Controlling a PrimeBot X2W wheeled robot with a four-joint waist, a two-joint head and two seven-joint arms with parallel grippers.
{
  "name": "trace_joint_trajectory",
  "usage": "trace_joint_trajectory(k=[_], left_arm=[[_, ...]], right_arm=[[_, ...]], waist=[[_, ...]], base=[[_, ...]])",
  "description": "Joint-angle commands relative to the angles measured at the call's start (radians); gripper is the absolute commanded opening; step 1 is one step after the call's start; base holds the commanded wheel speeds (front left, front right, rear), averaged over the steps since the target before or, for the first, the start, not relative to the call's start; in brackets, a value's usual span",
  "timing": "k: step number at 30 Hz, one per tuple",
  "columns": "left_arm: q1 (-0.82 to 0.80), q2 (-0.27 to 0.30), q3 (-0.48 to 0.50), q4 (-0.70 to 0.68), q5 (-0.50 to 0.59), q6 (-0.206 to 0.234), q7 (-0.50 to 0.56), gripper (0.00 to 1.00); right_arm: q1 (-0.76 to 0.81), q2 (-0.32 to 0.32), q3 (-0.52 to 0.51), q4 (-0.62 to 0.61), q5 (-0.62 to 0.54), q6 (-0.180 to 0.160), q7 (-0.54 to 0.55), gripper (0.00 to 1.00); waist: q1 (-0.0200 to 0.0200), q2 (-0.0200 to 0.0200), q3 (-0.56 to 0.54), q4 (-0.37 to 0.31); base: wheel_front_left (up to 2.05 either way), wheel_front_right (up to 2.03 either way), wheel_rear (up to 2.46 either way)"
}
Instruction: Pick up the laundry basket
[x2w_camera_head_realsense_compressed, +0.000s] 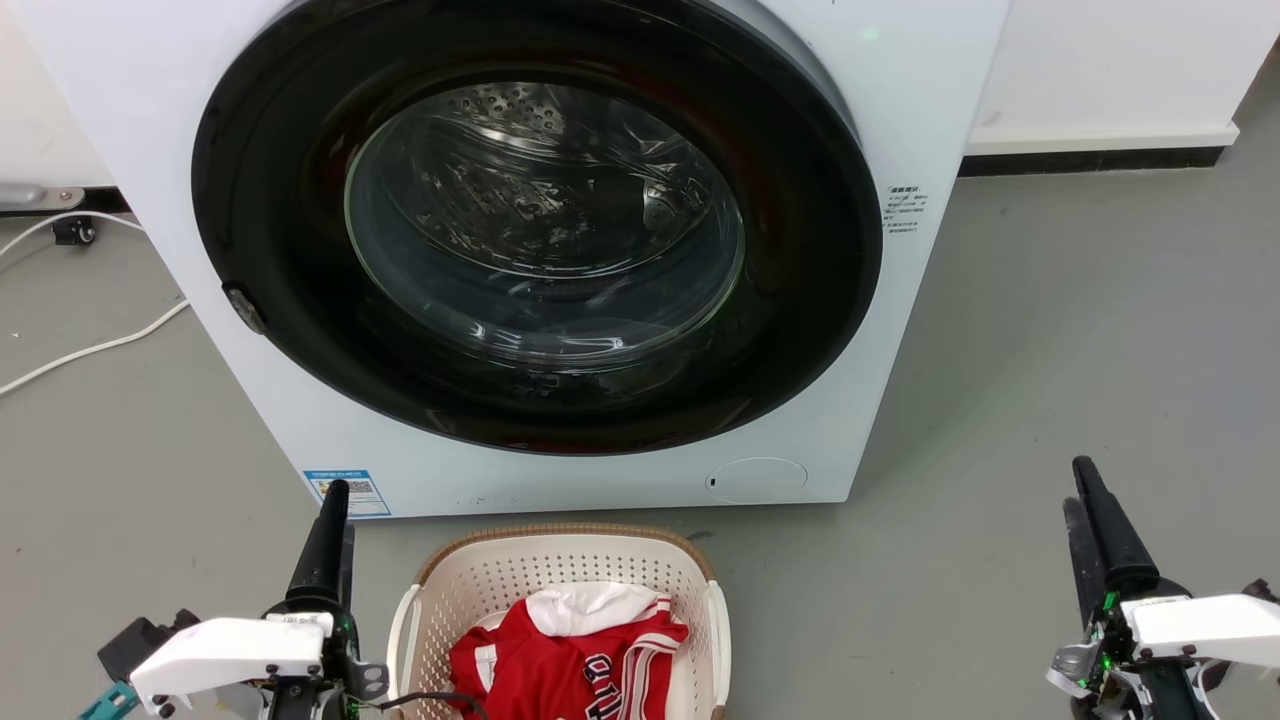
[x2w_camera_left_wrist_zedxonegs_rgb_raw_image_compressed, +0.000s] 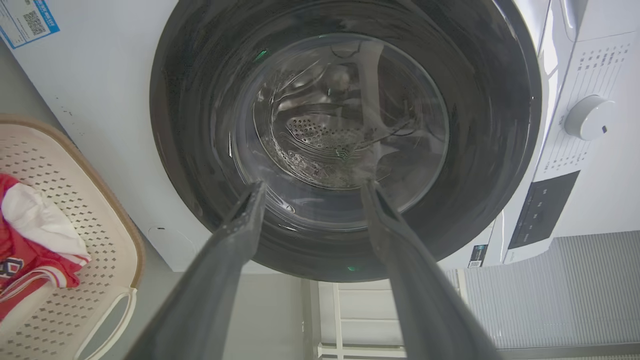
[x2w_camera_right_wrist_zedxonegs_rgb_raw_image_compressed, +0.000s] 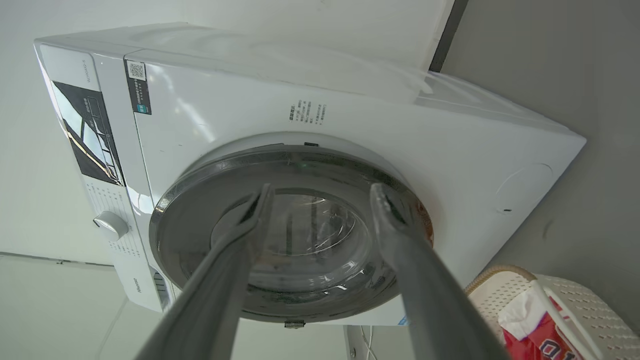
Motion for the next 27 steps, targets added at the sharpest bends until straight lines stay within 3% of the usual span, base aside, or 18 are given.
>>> trace_joint_trajectory(k=[1,11,27], left_arm=[[-0.011,0.004,0.000,-0.029,0.035,0.006,-0.009,1.00],[0.004,0.004,-0.036,-0.089,0.241,0.061,-0.052,1.00],[0.028,0.005,-0.063,-0.155,0.510,0.092,-0.112,1.00]], right_arm=[[-0.006,-0.003,0.000,-0.029,-0.041,0.000,-0.009,1.00],[0.011,-0.003,0.031,-0.095,-0.299,0.000,-0.052,1.00],[0.043,-0.003,0.070,-0.148,-0.642,0.000,-0.113,1.00]], waist=[[0.0000,0.0000,0.000,0.000],[0.0000,0.0000,0.003,0.000],[0.0000,0.0000,0.006,-0.001]], base=[[0.00,0.00,0.00],[0.00,0.00,0.00],[0.00,0.00,0.00]])
